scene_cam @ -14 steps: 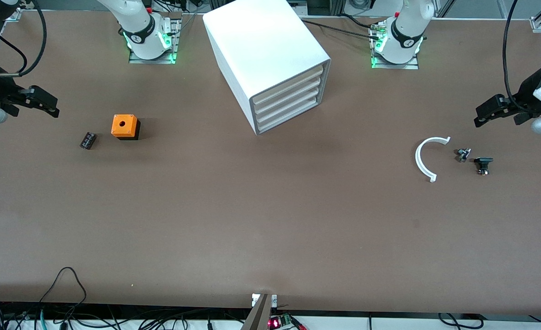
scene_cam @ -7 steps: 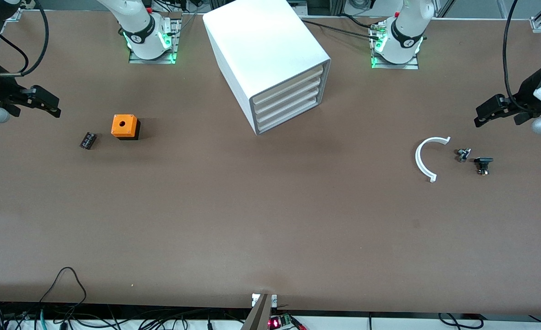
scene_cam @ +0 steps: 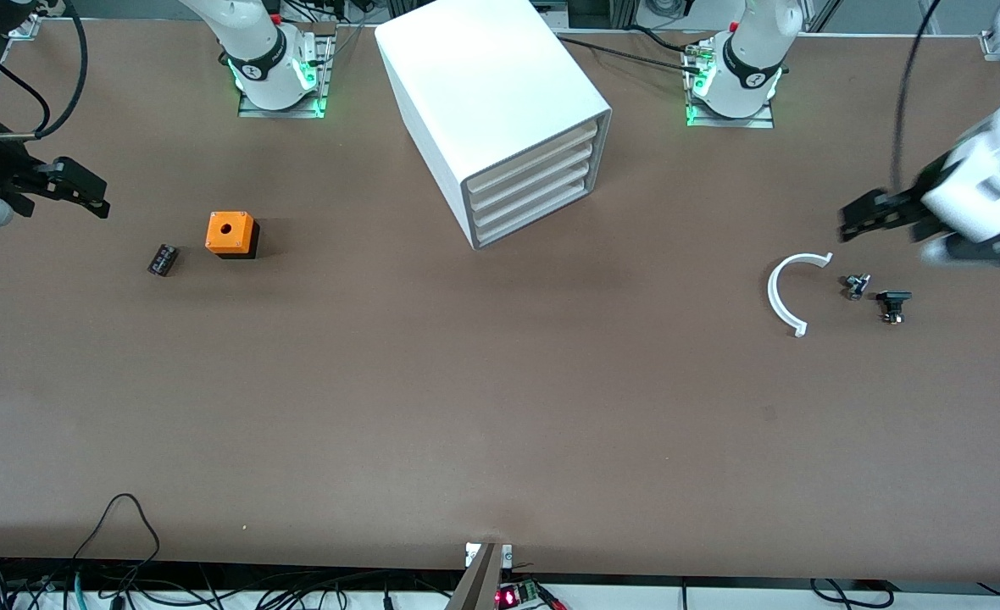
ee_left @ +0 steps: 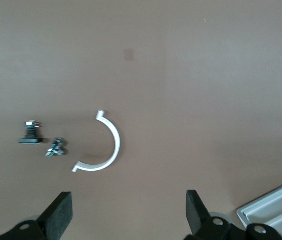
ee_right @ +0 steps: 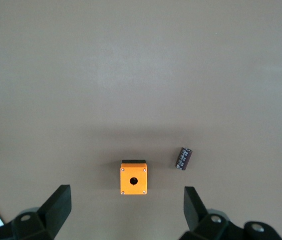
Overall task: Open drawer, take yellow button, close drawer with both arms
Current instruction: 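Reach the left gripper to the cabinet drawer and pull it open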
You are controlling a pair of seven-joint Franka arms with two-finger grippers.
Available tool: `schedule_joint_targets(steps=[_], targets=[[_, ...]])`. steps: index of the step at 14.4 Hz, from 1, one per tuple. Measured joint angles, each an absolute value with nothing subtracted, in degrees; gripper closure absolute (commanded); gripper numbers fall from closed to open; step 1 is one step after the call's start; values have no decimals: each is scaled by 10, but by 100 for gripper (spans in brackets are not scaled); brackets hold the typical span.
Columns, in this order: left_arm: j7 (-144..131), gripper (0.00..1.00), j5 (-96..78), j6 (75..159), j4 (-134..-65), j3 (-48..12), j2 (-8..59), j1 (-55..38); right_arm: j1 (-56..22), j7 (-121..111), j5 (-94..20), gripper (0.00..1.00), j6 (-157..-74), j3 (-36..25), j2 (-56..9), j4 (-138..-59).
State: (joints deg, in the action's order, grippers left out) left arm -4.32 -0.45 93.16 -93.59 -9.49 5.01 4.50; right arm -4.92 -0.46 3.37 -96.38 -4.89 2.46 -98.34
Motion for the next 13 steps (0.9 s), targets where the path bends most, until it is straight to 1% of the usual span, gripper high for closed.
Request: schedule_joint_targets(steps=[4, 7, 11, 12, 13], targets=[[-43, 0, -31, 922, -933, -105, 82, 15, -49, -5, 34, 0, -964, -49, 19, -983], [-42, 0, -128, 894, -942, -110, 121, 15, -49, -5, 34, 0, -964, -48, 12, -983], [-42, 0, -310, 891, -1015, -157, 177, 10, -50, -7, 34, 0, -964, -48, -1, -983], [-40, 0, -352, 902, -1036, -168, 187, 7, -51, -7, 33, 0, -964, -47, -5, -983], [-18, 0, -409, 925, -1071, -187, 201, 5, -58, -8, 33, 0, -964, -47, -10, -983]])
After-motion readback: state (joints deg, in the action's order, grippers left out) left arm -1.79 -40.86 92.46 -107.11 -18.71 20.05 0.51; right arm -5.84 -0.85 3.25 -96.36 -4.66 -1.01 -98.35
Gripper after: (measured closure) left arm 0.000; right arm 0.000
